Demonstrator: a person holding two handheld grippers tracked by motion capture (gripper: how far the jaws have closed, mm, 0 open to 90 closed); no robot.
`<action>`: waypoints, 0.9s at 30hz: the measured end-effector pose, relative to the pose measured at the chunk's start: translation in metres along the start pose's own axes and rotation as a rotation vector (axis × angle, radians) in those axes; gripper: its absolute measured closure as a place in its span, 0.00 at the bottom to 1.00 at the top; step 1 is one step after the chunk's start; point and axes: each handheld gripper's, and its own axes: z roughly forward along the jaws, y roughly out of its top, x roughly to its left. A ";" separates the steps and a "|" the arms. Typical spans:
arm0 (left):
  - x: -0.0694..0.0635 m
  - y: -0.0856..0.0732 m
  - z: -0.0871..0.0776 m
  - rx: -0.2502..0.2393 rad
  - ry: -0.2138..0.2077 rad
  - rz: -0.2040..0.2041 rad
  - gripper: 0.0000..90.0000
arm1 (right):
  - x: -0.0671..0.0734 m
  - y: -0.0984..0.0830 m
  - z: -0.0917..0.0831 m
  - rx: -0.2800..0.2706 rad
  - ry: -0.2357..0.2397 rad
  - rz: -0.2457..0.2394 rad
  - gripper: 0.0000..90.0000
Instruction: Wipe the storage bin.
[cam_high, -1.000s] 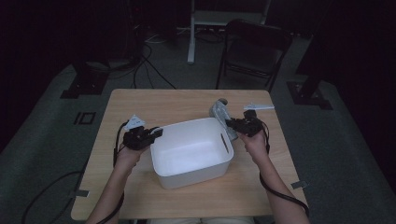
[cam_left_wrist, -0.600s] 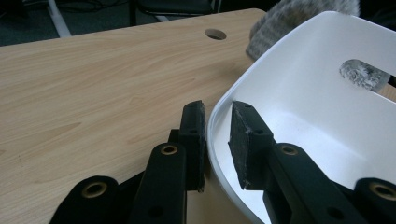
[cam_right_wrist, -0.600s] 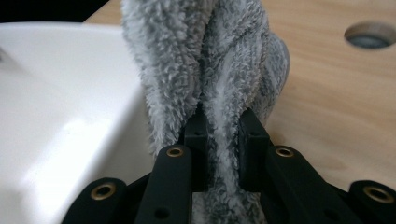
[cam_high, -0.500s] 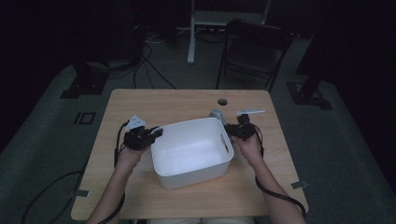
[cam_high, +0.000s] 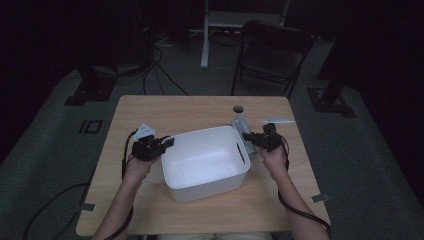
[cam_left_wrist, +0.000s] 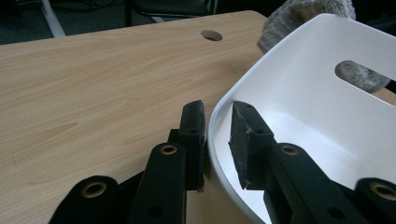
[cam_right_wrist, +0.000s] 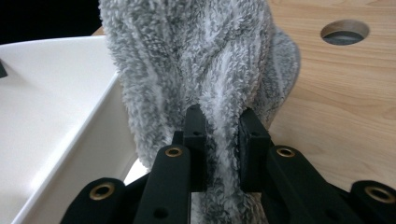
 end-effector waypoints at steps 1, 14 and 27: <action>0.000 0.000 0.000 0.000 0.000 0.000 0.84 | 0.000 -0.001 -0.004 -0.009 -0.001 0.001 0.86; 0.000 0.000 0.000 -0.001 0.002 -0.005 0.83 | 0.004 -0.026 -0.057 -0.053 -0.042 -0.026 0.86; -0.002 0.000 0.000 0.002 0.016 -0.005 0.83 | 0.024 -0.050 -0.100 -0.098 0.057 -0.037 0.84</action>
